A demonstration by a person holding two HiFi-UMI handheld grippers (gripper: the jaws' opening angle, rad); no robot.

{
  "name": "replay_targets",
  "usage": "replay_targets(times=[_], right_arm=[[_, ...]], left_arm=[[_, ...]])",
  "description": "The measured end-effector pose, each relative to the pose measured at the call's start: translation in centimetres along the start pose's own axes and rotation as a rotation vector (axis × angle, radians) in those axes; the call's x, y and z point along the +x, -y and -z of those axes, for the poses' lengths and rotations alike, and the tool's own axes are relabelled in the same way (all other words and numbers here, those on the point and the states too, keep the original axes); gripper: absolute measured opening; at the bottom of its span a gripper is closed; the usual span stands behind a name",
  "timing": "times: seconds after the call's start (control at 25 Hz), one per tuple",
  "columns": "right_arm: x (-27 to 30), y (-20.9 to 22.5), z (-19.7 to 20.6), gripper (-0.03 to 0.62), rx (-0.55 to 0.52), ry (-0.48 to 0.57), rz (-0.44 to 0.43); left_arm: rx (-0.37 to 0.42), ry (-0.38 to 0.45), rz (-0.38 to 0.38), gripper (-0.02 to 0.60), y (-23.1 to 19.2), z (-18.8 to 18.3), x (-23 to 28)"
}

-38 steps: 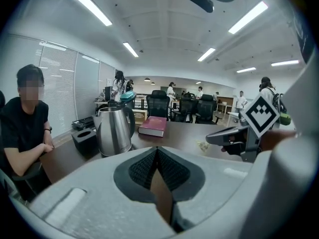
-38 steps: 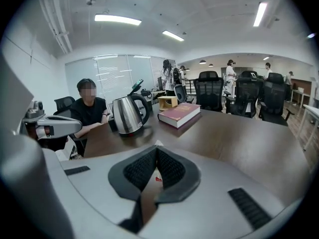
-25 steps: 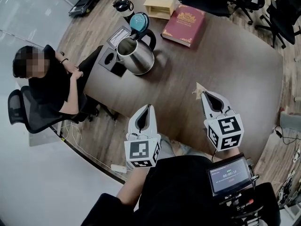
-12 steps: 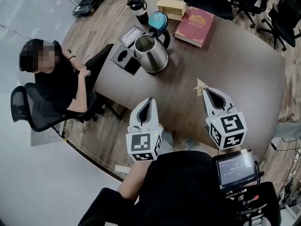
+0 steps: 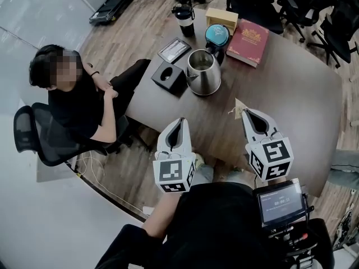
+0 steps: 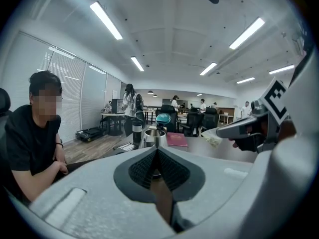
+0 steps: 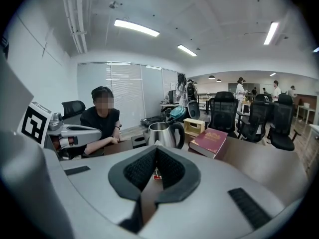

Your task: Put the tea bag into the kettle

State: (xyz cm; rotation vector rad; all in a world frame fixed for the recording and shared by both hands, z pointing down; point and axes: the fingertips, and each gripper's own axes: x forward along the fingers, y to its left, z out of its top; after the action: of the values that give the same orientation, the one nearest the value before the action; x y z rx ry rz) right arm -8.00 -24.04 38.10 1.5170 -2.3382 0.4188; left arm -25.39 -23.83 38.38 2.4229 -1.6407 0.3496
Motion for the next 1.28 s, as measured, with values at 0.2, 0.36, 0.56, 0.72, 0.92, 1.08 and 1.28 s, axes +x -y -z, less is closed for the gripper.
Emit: replay_targets(times=[0.2,0.36,0.56,0.72,0.92,1.08,1.28], right_arm=[[2.3,-3.0,-1.3,0.009,-0.022,0.012,0.011],[3.8,-4.9,-2.0,0.009,-0.034,0.017,0.019],[4.7,-6.5,-2.4,0.009,-0.043,0.024,0.033],[5.0,-6.7,-2.8,0.009,-0.052,0.036,0.045],[5.0,-7.0,-3.5,0.009,-0.062,0.047,0.05],[5.2,-7.0,-4.5,0.009,-0.071,0.059,0.036],[6.0,-6.9,-5.6,0.009,-0.076,0.072,0.016]], left_arm=[[-0.013,0.016,0.005,0.006,-3.7,0.1,-0.4],[-0.013,0.033,0.007,0.006,-5.9,-0.4,-0.9],[-0.022,0.049,0.011,0.006,-7.7,-0.5,-1.1],[-0.016,0.055,0.032,0.006,-7.7,-0.6,-0.8],[-0.016,0.059,0.047,0.006,-7.7,-0.7,-0.6],[-0.018,0.054,0.036,0.006,-7.9,-1.0,-0.2],[-0.018,0.052,0.003,0.006,-9.0,-1.7,-0.5]])
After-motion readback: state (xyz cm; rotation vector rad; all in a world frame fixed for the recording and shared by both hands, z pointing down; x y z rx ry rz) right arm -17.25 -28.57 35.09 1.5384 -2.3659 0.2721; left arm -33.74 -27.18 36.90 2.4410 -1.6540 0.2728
